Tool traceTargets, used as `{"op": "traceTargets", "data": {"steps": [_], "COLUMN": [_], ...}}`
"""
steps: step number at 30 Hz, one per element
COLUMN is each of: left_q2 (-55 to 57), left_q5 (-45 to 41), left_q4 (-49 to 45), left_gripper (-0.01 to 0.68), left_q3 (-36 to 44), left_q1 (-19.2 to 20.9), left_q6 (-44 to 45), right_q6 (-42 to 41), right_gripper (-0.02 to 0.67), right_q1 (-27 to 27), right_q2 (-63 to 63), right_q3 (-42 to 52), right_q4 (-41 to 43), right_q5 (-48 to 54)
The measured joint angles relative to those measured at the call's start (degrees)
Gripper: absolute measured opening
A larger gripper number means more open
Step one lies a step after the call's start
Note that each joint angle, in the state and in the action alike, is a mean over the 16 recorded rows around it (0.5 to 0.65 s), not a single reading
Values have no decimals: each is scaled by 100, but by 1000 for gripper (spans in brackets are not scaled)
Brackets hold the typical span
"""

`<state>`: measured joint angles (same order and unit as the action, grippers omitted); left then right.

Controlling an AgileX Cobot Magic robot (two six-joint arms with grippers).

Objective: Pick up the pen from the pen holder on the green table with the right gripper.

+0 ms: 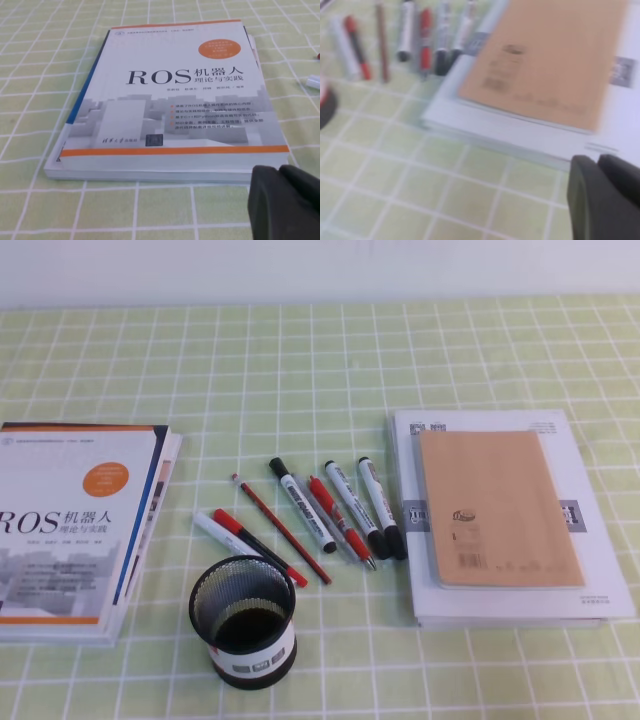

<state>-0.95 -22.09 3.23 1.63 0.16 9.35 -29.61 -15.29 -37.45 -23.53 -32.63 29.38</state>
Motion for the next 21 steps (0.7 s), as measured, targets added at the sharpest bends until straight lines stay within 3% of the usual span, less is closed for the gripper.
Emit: {"op": "traceTargets", "data": {"steps": [9,21], "left_q2": [0,0], "left_q5": [0,0], "left_q4": [0,0], "left_gripper": [-8,-8], "left_q3": [0,0], "left_q1": [0,0], "left_q6": [0,0], "right_q6": [-859,-1121], "right_gripper": [-12,-12], "right_q1": [1031,1225], "right_q2": [2146,3651], "right_q3": [1776,2489], "right_q4": [-1129,-1423], "right_q5": [-1087,-1969]}}
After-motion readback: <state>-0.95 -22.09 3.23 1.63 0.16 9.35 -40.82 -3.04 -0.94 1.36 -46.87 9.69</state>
